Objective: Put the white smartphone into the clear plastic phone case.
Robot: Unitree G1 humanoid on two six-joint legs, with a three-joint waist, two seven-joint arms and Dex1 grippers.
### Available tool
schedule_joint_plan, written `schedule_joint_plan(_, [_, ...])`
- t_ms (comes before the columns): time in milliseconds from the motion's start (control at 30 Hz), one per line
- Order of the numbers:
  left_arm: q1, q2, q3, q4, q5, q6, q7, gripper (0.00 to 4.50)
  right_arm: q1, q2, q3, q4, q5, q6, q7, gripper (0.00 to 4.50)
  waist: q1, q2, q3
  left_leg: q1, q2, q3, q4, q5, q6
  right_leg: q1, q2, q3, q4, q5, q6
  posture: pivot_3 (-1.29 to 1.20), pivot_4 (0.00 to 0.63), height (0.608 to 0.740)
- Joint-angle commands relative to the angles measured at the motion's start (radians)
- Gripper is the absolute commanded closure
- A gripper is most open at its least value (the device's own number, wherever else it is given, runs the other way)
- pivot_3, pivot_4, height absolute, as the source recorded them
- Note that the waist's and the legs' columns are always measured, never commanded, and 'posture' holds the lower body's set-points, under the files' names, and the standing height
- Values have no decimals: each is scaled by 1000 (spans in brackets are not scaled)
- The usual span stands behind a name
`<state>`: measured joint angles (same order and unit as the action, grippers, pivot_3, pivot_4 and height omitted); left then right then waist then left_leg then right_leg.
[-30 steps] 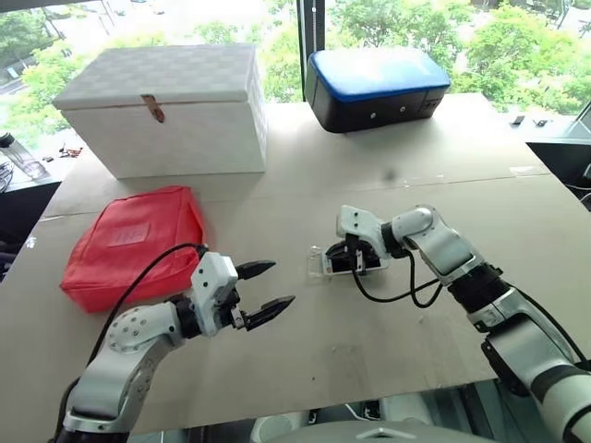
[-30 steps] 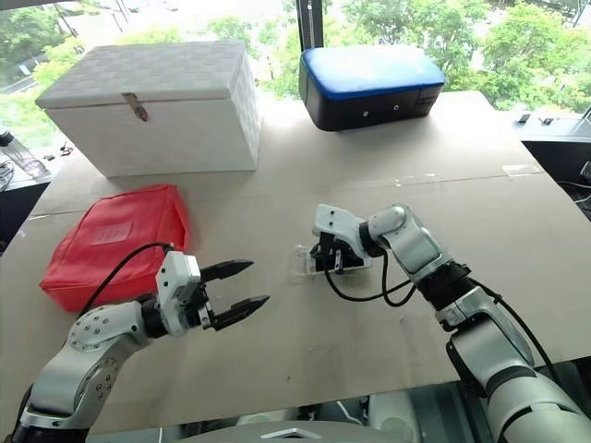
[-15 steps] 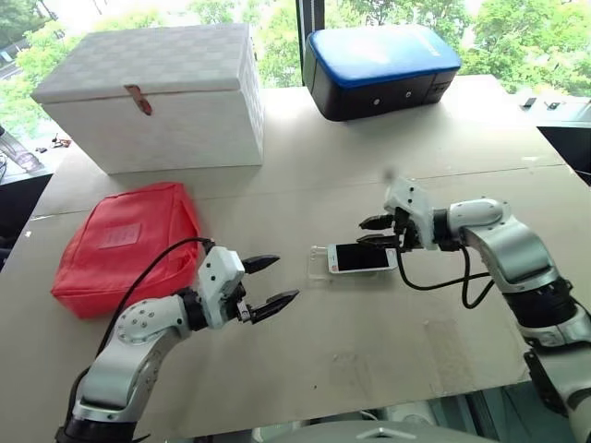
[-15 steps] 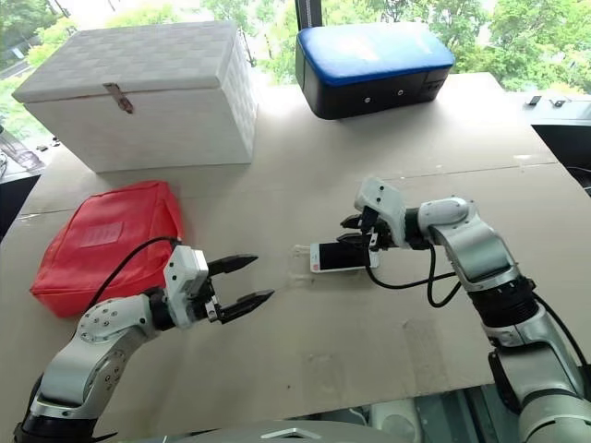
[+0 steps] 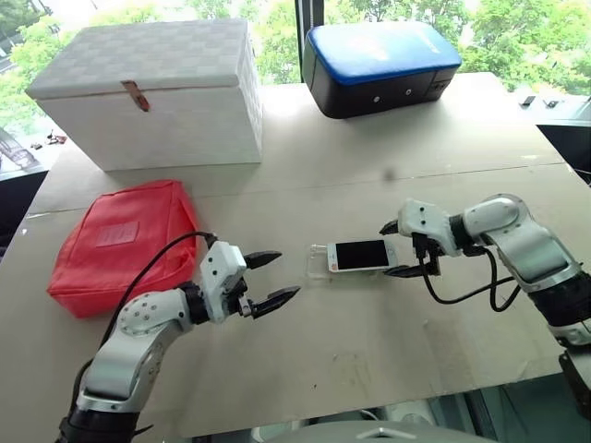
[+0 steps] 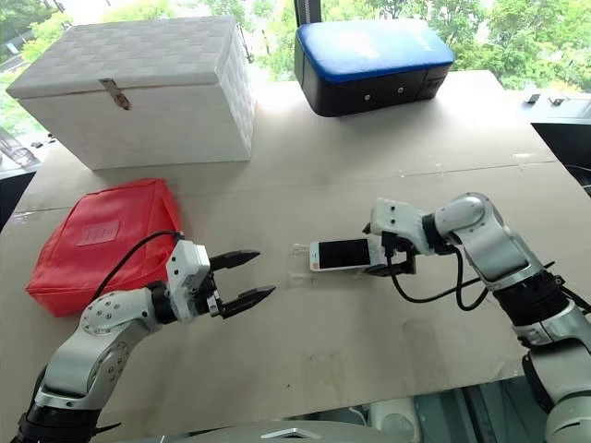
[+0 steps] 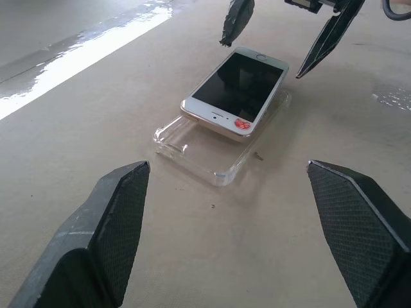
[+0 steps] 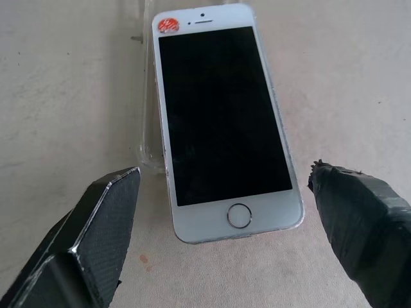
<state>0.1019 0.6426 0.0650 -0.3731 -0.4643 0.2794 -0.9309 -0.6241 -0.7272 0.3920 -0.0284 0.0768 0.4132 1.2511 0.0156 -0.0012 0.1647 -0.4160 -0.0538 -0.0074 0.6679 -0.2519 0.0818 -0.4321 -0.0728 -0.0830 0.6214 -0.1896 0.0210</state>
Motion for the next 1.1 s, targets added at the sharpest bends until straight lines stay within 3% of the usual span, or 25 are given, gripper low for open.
schedule_joint_plan(33, [13,4,6,-46,-7,-1,6,494,-37,15,18,39,-39,-48,3,52,0,0,0,0,0,0,0,0,0,0,0,0,0,0,0,0,150,740])
schedule_joint_plan(367, [28,7,15,-55,-9,-2,15,494,-111,60,28,187,-61,-103,70,52,1,0,1,0,0,0,0,1,-2,0,0,0,0,0,0,0,150,740])
schedule_joint_plan(433, [35,7,18,-57,-10,-4,16,494,-116,63,24,182,-55,-101,87,574,0,0,1,0,0,0,0,1,-2,0,0,0,0,0,0,0,150,740])
schedule_joint_plan(467, [40,7,19,-59,-10,-5,17,494,-115,62,21,171,-48,-94,99,1349,0,0,1,0,0,0,0,1,-2,0,0,0,0,0,0,0,150,740])
schedule_joint_plan(533, [50,6,20,-66,-10,-7,21,494,-105,51,16,142,-42,-86,116,1442,1,0,1,0,0,0,0,1,-2,0,0,0,0,0,0,0,150,740])
schedule_joint_plan(867, [66,1,18,-66,-8,-13,22,494,-48,-28,-11,-78,-9,98,113,1457,2,0,1,0,0,0,1,1,-2,0,0,0,0,0,0,0,150,740])
schedule_joint_plan(1100, [42,0,4,-41,-6,-17,8,494,-53,-53,44,-107,-59,216,81,1459,1,0,1,0,0,0,1,1,-2,0,0,0,1,0,0,0,150,740])
